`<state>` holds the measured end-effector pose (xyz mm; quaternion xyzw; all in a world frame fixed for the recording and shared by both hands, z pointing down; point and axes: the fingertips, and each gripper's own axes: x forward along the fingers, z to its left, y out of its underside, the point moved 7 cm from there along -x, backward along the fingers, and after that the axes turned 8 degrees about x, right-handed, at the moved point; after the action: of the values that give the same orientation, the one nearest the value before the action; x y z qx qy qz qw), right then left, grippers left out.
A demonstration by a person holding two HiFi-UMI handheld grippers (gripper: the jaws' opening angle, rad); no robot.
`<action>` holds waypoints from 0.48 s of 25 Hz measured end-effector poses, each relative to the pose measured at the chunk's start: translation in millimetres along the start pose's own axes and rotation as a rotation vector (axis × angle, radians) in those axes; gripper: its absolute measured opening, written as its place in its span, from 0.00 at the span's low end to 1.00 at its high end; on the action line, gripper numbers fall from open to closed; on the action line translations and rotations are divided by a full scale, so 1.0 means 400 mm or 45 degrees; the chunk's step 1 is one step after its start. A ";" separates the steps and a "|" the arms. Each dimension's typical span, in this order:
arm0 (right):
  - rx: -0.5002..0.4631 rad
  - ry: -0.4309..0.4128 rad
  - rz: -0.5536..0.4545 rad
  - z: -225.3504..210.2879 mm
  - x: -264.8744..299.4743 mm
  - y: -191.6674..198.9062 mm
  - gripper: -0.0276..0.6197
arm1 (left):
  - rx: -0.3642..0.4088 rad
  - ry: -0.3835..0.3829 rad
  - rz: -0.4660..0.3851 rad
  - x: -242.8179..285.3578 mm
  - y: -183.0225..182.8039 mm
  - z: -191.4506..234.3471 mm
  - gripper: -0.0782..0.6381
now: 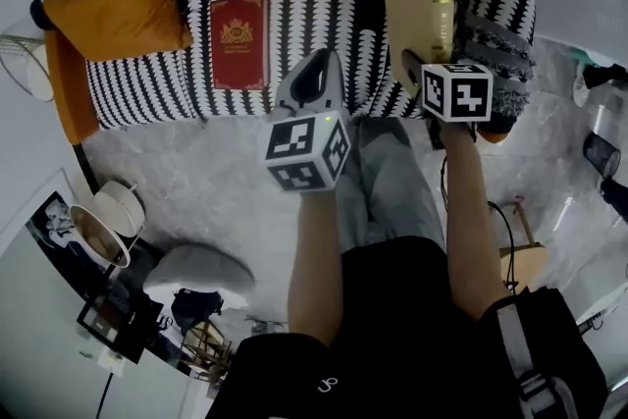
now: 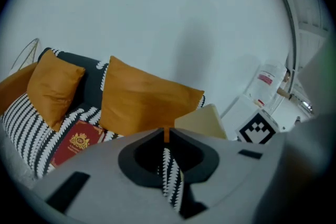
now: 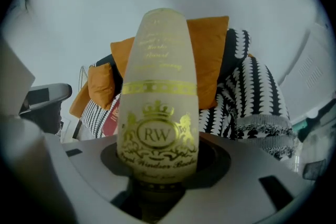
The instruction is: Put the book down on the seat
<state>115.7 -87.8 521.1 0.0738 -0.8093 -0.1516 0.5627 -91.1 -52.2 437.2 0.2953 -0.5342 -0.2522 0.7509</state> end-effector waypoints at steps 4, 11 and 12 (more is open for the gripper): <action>0.013 0.039 0.071 -0.023 0.084 0.022 0.39 | -0.033 -0.003 0.041 0.048 0.045 0.019 0.16; 0.141 0.090 0.189 -0.053 0.233 0.067 0.39 | -0.088 -0.020 0.094 0.118 0.105 0.049 0.16; 0.144 0.101 0.212 -0.053 0.252 0.073 0.39 | -0.094 -0.023 0.103 0.126 0.114 0.054 0.16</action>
<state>100.9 -93.0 627.1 0.0440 -0.7971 -0.0554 0.5997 -93.4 -59.2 508.2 0.2433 -0.5426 -0.2440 0.7661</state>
